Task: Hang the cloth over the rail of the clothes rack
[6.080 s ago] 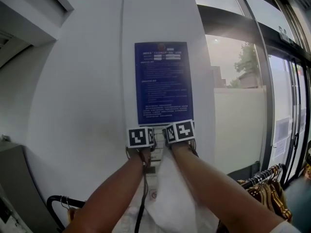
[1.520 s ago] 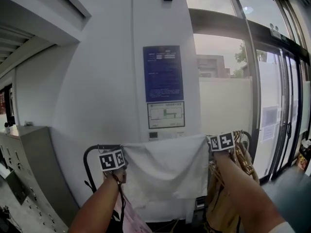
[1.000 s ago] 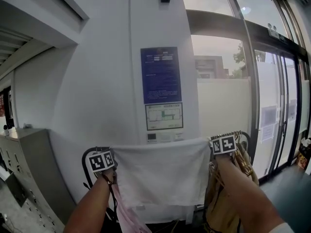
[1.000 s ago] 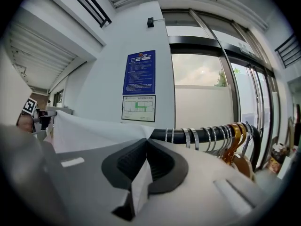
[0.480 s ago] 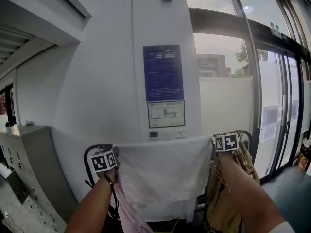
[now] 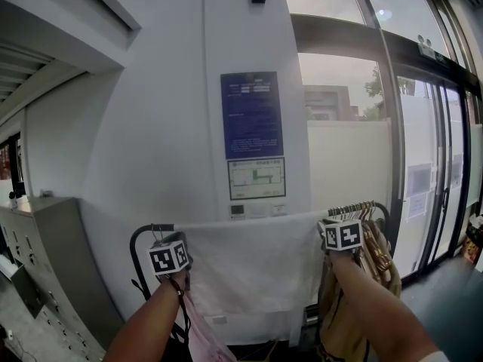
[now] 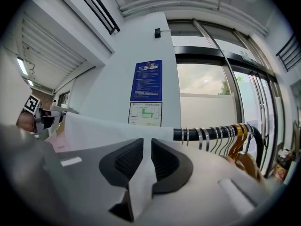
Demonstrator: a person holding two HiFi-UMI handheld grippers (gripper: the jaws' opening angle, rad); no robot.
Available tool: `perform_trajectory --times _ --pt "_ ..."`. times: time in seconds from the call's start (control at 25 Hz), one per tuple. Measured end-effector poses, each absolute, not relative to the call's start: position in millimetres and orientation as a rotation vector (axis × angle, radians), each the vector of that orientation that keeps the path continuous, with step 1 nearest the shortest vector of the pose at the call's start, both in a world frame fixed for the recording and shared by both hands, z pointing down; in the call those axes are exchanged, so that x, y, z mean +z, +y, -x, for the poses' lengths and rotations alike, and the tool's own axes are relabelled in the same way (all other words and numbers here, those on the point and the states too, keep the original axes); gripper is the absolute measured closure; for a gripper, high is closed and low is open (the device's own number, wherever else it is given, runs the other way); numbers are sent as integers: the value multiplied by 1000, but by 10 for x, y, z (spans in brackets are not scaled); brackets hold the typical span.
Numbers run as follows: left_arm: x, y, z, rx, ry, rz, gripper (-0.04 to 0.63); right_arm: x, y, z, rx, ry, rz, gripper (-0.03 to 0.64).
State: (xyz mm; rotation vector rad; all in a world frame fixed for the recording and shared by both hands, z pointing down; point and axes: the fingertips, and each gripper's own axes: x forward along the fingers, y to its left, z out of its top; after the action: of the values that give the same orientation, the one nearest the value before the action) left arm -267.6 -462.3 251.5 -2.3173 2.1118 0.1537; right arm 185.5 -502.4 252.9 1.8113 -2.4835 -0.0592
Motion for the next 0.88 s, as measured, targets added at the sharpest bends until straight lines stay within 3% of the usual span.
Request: perform_trajectory --times 0.04,0.12,0.6,0.88 --pt "2514 -4588 2591 119 2095 2297 588 2577 -4980 -1794 -66 -2493 -1803 578" --pt "2532 -4527 2399 56 2048 2267 589 2701 -4914 -1669 -83 -2496 -1784 612" --pt "3168 -4145 1137 31 1828 2460 591 3354 -4421 -629 -68 -2671 -1567 615" --pt "3685 -4179 866 61 1853 2577 591 3692 -4226 -203 -18 -2732 -1491 615"
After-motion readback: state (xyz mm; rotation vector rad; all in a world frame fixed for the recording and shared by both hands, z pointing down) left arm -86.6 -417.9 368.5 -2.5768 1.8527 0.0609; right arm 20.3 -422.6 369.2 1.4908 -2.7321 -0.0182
